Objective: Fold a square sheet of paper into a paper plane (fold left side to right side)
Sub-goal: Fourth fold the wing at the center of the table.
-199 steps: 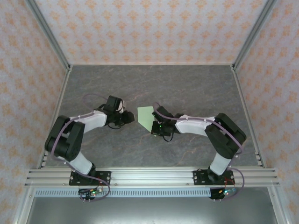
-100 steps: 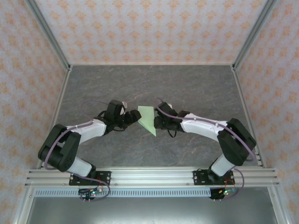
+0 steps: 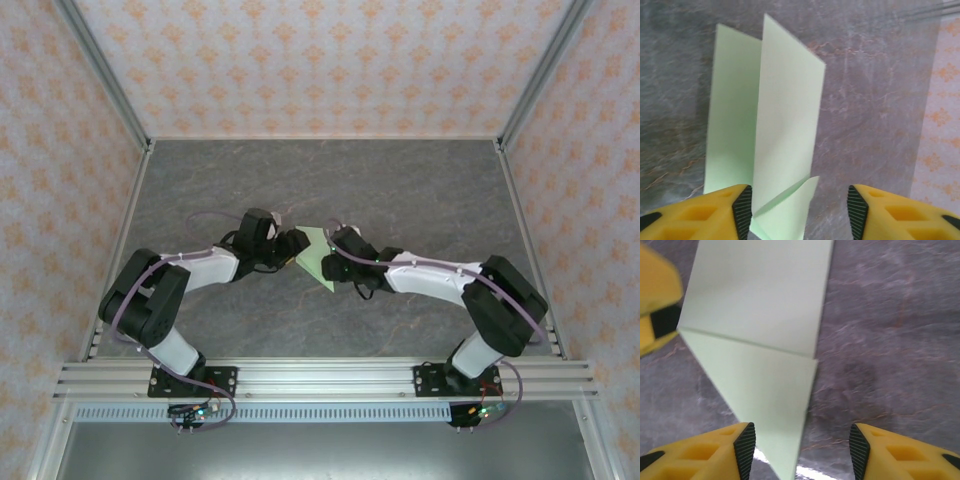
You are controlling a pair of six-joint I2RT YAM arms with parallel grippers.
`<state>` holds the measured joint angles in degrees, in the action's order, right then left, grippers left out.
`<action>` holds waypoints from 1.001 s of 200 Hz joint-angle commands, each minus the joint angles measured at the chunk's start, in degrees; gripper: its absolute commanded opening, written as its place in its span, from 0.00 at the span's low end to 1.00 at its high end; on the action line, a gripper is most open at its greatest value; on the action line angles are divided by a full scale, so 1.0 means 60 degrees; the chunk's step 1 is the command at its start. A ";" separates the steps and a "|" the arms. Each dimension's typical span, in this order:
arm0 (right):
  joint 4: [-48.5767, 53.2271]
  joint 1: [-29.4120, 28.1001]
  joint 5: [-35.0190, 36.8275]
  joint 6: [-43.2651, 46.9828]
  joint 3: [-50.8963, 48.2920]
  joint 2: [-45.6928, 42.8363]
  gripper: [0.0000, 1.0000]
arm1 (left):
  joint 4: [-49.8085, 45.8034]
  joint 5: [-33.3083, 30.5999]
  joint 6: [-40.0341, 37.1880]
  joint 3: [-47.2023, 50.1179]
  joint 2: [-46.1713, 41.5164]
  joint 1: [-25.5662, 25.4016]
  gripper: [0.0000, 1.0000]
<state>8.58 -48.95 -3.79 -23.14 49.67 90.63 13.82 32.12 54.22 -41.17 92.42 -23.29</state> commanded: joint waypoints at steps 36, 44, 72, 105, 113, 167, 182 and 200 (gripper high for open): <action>-0.0860 -0.0760 0.0936 0.0545 0.0283 0.0720 0.59 | 0.0206 0.0118 0.0229 -0.0574 0.0199 -0.0070 0.49; -0.0851 -0.0799 0.1071 0.0574 0.0341 0.0840 0.59 | 0.0201 0.0125 0.0275 -0.0616 0.0223 -0.0068 0.49; -0.0858 -0.0803 0.1188 0.0559 0.0559 0.1269 0.59 | 0.0179 0.0158 0.0346 -0.0691 0.0226 -0.0070 0.49; -0.0784 -0.0821 0.1240 0.0581 0.0730 0.1535 0.55 | 0.0004 0.0213 0.0321 -0.0807 0.0182 -0.0070 0.48; -0.0742 -0.0813 0.1259 0.0588 0.0758 0.1576 0.54 | -0.0002 0.0210 0.0325 -0.0841 0.0165 -0.0065 0.49; -0.0484 -0.0821 0.1304 0.0579 0.0950 0.1799 0.46 | -0.0215 0.0212 0.0255 -0.0960 0.0070 -0.0064 0.49; -0.0462 -0.0809 0.1306 0.0555 0.0954 0.1821 0.42 | -0.0379 0.0163 0.0161 -0.0983 -0.0044 -0.0068 0.50; -0.0420 -0.0821 0.1291 0.0548 0.0921 0.1829 0.38 | -0.0700 0.0089 -0.0006 -0.1051 -0.0217 -0.0063 0.51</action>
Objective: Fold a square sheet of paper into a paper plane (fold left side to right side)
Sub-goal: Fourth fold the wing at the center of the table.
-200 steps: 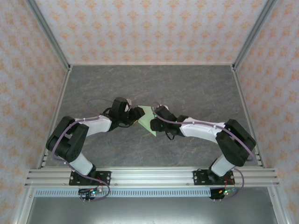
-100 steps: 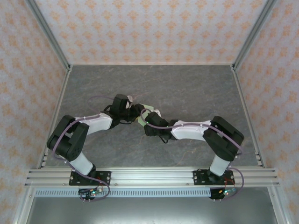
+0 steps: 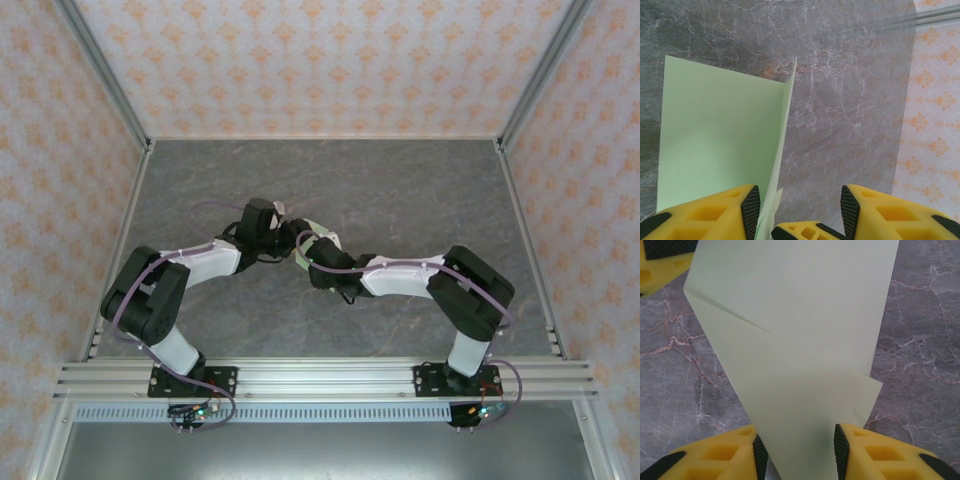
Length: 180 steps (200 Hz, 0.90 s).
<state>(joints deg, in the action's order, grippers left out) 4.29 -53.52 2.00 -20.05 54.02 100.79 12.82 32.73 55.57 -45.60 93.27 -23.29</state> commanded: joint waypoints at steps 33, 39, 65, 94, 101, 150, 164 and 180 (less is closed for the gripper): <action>0.0364 -0.0058 0.0195 -0.0039 0.0196 0.0207 0.27 | -0.0956 -0.0121 -0.0460 -0.0308 -0.0787 0.0028 0.55; 0.0368 -0.0059 0.0180 -0.0060 0.0183 0.0208 0.25 | -0.1083 -0.0145 -0.0517 -0.0281 -0.0918 0.0068 0.56; 0.0337 -0.0059 0.0049 -0.0173 0.0139 0.0212 0.19 | -0.1583 -0.0278 -0.0748 -0.0079 -0.1548 0.0339 0.61; 0.0235 -0.0042 -0.0239 -0.0348 0.0123 0.0165 0.17 | -0.2168 -0.0521 -0.1012 0.0268 -0.2239 0.0599 0.65; 0.0180 -0.0034 -0.0320 -0.0398 0.0126 0.0142 0.17 | -0.2295 -0.0608 -0.1080 0.0359 -0.2343 0.0600 0.66; -0.0424 0.0417 -0.1480 -0.0649 -0.0104 -0.0185 0.16 | -0.2257 -0.0602 -0.1152 0.0957 -0.2242 0.0600 0.66; -0.0615 0.0585 -0.1946 -0.0654 -0.0195 -0.0304 0.16 | -0.2002 -0.0409 -0.1119 0.1008 -0.2031 0.0586 0.64; -0.0745 0.0804 -0.2373 -0.0656 -0.0300 -0.0354 0.16 | -0.1716 -0.0272 -0.1006 0.0978 -0.1784 0.0468 0.62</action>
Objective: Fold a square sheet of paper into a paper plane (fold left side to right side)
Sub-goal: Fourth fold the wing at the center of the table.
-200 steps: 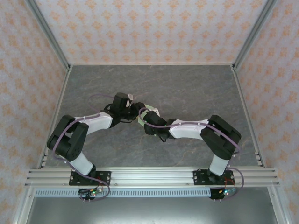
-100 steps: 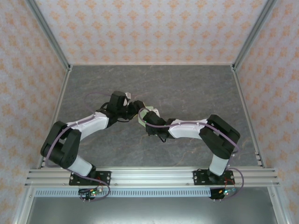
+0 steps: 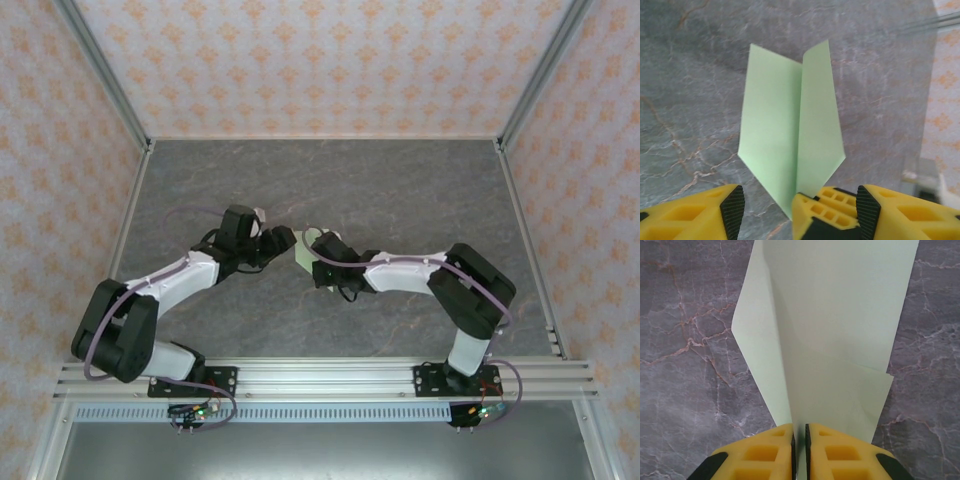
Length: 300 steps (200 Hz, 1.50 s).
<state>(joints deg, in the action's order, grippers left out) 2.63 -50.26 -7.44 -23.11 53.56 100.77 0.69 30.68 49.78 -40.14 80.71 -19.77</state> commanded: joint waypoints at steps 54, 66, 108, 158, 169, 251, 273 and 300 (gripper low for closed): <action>-0.0292 0.0812 -0.1806 0.0404 -0.0333 -0.0272 0.15 | 0.0629 0.0130 0.0052 -0.0601 0.1299 -0.0821 0.59; -0.0296 0.0954 -0.2130 0.0567 -0.0329 -0.0228 0.15 | 0.0732 0.0124 0.0111 -0.0709 0.1489 -0.0919 0.58; -0.0702 0.1356 -0.2888 0.0550 -0.0455 -0.0012 0.15 | 0.0922 0.0058 0.0255 -0.0945 0.2011 -0.1098 0.48; -0.1153 0.1585 -0.3278 0.0399 -0.0704 0.0085 0.15 | 0.1084 0.0120 0.0332 -0.1262 0.2581 -0.1212 0.41; -0.1231 0.1637 -0.3342 0.0340 -0.0745 0.0105 0.15 | 0.1076 0.0131 0.0331 -0.1354 0.2679 -0.1225 0.41; -0.1709 0.1905 -0.3659 -0.0020 -0.1030 0.0261 0.15 | 0.0999 0.0102 0.0332 -0.1787 0.3274 -0.1273 0.42; -0.1962 0.1996 -0.3866 -0.0153 -0.1117 0.0328 0.15 | 0.1012 0.0117 0.0359 -0.1897 0.3493 -0.1268 0.42; -0.1993 0.2047 -0.3945 -0.0176 -0.1104 0.0391 0.15 | 0.1042 0.0131 0.0346 -0.2016 0.3725 -0.1270 0.42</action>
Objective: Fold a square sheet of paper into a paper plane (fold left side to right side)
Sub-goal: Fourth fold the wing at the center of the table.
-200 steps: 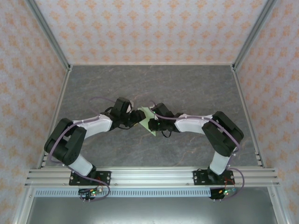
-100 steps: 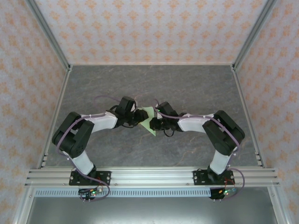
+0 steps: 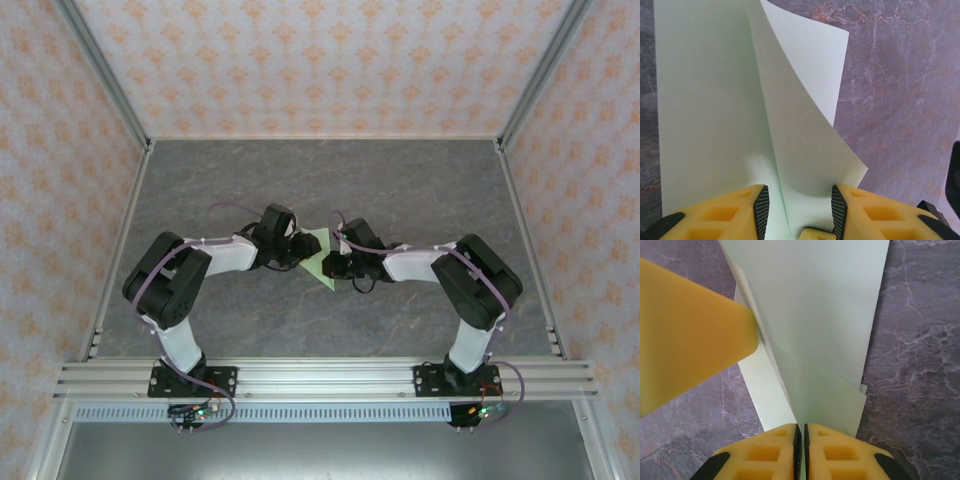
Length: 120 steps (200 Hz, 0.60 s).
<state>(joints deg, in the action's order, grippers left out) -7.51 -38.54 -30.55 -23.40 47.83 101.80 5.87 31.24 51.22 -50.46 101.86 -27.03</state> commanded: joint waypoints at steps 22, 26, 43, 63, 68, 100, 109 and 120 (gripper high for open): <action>-0.0324 0.0125 -0.0109 -0.0159 -0.0179 0.0216 0.16 | 0.0164 0.0007 0.0114 -0.0360 0.0367 -0.0052 0.42; -0.0340 0.0125 -0.0109 -0.0168 -0.0179 0.0216 0.16 | 0.0143 -0.0004 0.0128 -0.0376 0.0392 -0.0058 0.42; -0.0371 0.0129 -0.0113 -0.0194 -0.0186 0.0214 0.16 | 0.0135 -0.0043 0.0128 -0.0407 0.0511 -0.0065 0.42; -0.0377 0.0140 -0.0109 -0.0209 -0.0181 0.0205 0.17 | 0.0090 -0.0073 0.0121 -0.0391 0.0613 -0.0055 0.42; -0.0375 0.0150 -0.0109 -0.0209 -0.0179 0.0205 0.18 | 0.0069 -0.0080 0.0122 -0.0397 0.0638 -0.0054 0.42; -0.0360 0.0169 -0.0095 -0.0273 -0.0199 0.0028 0.20 | 0.0030 -0.0081 0.0091 -0.0390 0.0659 -0.0066 0.42; -0.0364 0.0195 -0.0080 -0.0295 -0.0237 -0.0119 0.22 | -0.0004 -0.0106 0.0066 -0.0388 0.0647 -0.0057 0.42; -0.0431 0.0245 -0.0122 -0.0352 -0.0302 -0.0306 0.24 | -0.0026 -0.0110 0.0055 -0.0389 0.0632 -0.0062 0.42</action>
<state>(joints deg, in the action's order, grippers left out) -8.75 -37.91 -31.27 -24.75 47.55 101.95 6.11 31.24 51.57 -51.83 104.44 -27.03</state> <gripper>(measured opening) 0.219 0.422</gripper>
